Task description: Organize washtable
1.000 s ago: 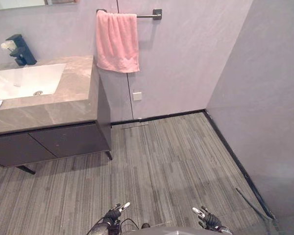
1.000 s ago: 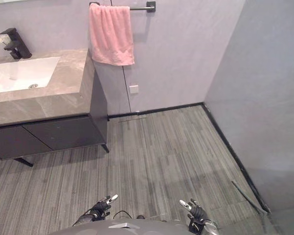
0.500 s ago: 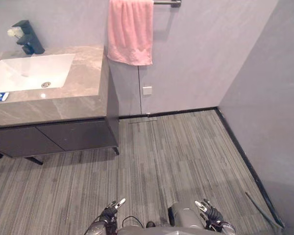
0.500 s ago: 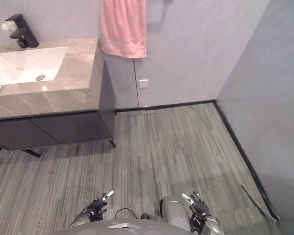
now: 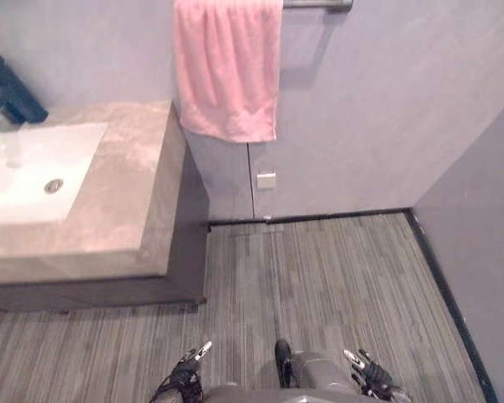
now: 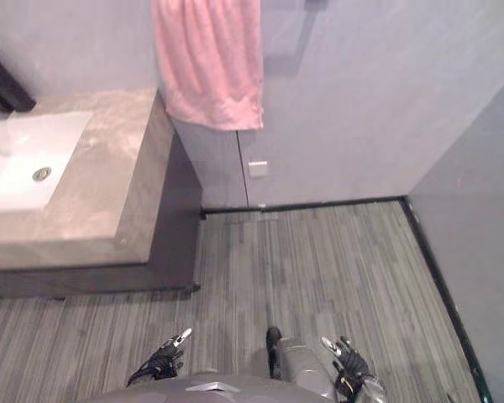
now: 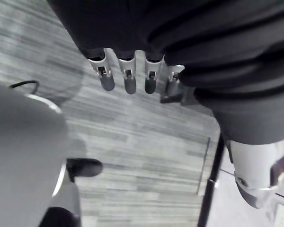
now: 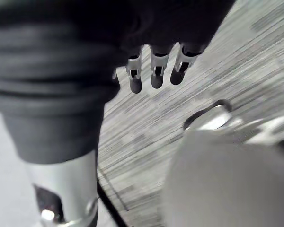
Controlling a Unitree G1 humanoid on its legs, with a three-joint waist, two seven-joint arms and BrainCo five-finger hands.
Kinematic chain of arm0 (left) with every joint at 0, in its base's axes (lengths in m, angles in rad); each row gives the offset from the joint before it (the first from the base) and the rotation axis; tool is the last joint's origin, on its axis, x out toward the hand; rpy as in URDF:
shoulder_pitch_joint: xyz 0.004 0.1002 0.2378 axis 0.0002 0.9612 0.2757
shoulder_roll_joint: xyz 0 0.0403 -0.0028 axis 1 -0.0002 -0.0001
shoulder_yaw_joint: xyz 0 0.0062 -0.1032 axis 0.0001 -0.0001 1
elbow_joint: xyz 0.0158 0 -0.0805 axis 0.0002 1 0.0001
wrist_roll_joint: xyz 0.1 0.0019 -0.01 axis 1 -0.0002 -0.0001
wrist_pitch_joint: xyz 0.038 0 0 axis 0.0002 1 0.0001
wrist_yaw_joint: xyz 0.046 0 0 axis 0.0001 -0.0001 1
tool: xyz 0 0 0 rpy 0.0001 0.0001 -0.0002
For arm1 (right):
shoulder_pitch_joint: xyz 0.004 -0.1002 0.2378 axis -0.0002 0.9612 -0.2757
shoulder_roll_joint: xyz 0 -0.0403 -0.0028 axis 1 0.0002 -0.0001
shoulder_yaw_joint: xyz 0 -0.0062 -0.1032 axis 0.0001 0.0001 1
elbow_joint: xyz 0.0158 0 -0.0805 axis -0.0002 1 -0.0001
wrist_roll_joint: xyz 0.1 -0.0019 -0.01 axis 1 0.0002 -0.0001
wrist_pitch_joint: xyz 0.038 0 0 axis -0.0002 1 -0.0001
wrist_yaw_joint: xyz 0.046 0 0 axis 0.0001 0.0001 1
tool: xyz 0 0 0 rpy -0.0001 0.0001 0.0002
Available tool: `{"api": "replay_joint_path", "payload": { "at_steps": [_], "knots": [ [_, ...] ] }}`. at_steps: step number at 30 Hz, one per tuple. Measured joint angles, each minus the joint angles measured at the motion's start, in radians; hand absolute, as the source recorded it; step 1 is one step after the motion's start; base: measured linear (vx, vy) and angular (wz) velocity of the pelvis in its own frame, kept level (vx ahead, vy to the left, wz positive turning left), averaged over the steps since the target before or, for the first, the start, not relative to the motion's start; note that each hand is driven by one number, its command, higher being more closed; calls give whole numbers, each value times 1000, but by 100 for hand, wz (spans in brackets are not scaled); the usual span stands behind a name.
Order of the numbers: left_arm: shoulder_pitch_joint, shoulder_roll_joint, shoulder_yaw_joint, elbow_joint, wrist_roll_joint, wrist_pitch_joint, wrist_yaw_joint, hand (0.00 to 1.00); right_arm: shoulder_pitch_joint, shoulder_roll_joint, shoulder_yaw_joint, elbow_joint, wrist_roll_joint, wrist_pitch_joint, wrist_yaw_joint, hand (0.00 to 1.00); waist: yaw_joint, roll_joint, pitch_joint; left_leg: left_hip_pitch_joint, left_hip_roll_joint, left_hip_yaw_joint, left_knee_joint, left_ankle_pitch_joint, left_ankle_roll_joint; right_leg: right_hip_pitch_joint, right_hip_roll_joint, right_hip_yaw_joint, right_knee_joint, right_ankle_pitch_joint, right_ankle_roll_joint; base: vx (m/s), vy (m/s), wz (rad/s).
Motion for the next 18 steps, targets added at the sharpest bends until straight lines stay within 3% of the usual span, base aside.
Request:
{"api": "replay_joint_path", "payload": {
  "at_steps": [2,4,5,7,9,10,13,14,15,16,18],
  "knots": [
    [7,18,-8,-27,-1,-5,0,0,-17,-3,17,-1,-1,-3,1,0,22,-26,16,-44,27,20,81,-16,18,109,-10,58,-19,-7,-10,27,-239,-62],
    [12,20,-6,-33,-3,-17,0,0,-33,-15,39,-8,-1,-5,-4,0,27,-38,8,-152,40,41,34,-50,32,183,-38,96,-72,-38,-13,-69,-131,-52],
    [11,14,-4,-36,-15,-24,1,0,-51,-26,50,-8,0,-5,-13,0,31,-14,17,-228,53,44,-149,-80,33,236,-48,119,-108,-79,10,54,-48,-39],
    [11,6,2,-38,-25,-32,2,0,-49,-25,60,-6,-1,-3,-13,0,37,-8,22,-243,55,66,-346,-81,30,267,-57,127,-116,-98,22,191,-9,-23],
    [11,-4,7,-49,-33,-40,8,0,-39,-14,78,-7,-3,-4,-13,0,60,-13,23,-225,21,60,-713,-41,1,307,-88,138,-110,-156,53,85,3,-27],
    [11,-9,9,-49,-33,-41,10,0,-40,-18,78,-6,-9,-5,-12,0,64,-11,21,-226,10,32,-791,-29,-7,323,-100,143,-81,-216,61,11,20,-27],
    [25,-26,25,-63,-32,-39,12,0,-38,-27,104,-7,-21,-5,-12,0,64,0,7,-217,5,42,-776,25,14,376,-125,178,-47,-311,122,464,127,-27],
    [37,-28,24,-67,-31,-37,11,0,-30,-29,104,-5,-41,-6,-11,0,68,-6,-10,-201,-10,64,-782,73,37,400,-148,201,-43,-329,140,583,182,-34],
    [36,-25,22,-64,-31,-36,11,0,-25,-29,103,-1,-43,-5,-11,0,73,-15,-22,-189,-23,69,-788,117,47,393,-161,222,-15,-333,139,673,225,-31],
    [36,-12,-11,-58,-27,-34,5,0,-20,-18,102,9,-50,-4,-8,0,73,-37,-60,-171,-57,100,-814,105,71,350,-184,278,73,-326,150,625,210,-30],
    [31,5,-39,-47,-11,-37,11,0,-24,7,90,31,-62,-3,5,0,74,-54,-68,-113,-74,120,-845,91,93,306,-171,335,212,-259,181,551,114,-30]
  ]
}}
